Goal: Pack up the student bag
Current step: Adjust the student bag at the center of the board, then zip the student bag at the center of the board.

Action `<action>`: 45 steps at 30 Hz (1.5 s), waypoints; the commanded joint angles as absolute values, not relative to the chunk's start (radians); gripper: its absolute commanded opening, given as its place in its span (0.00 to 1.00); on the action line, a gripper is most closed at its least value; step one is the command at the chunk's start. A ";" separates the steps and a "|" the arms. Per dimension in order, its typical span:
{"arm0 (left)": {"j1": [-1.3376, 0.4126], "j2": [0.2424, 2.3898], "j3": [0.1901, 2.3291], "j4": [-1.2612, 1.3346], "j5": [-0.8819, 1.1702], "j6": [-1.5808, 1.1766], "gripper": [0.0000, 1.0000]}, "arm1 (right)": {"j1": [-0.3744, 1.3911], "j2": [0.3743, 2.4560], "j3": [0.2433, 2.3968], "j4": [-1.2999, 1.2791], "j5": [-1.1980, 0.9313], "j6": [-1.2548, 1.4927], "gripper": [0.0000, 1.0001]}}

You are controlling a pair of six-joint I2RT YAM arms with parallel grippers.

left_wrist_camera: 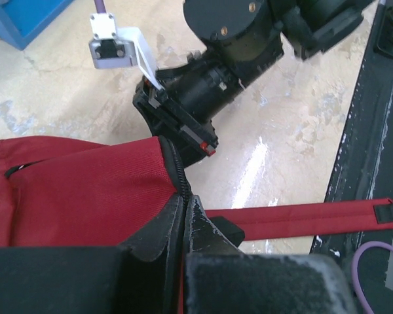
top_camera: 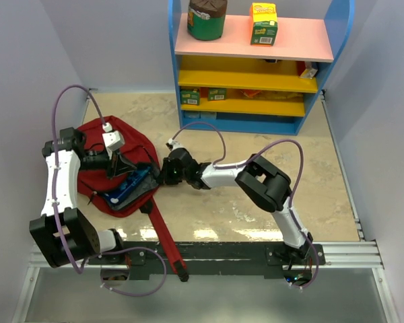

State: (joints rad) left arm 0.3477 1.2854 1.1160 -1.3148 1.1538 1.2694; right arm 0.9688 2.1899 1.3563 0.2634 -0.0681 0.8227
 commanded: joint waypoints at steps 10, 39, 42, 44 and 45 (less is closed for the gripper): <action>-0.161 1.285 1.074 -0.836 1.117 0.803 0.07 | 0.706 1.749 1.166 -0.065 0.021 0.554 0.00; 0.031 1.371 1.326 -1.316 1.092 1.187 0.61 | 1.063 1.293 0.951 -0.005 0.008 0.318 0.70; 0.031 1.338 1.278 -1.316 1.046 1.247 0.56 | 1.097 1.370 0.968 0.026 -0.023 0.285 0.70; 0.031 1.322 1.256 -1.316 1.039 1.279 0.54 | 1.114 1.437 1.003 0.029 -0.074 0.272 0.70; 0.031 1.304 1.249 -1.318 1.029 1.290 0.53 | 1.118 1.456 1.015 0.031 -0.084 0.267 0.70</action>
State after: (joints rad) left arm 0.0261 1.3605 1.2713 -1.2751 1.0428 1.1667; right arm 1.0996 1.3884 0.9634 -0.0368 0.0067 0.3275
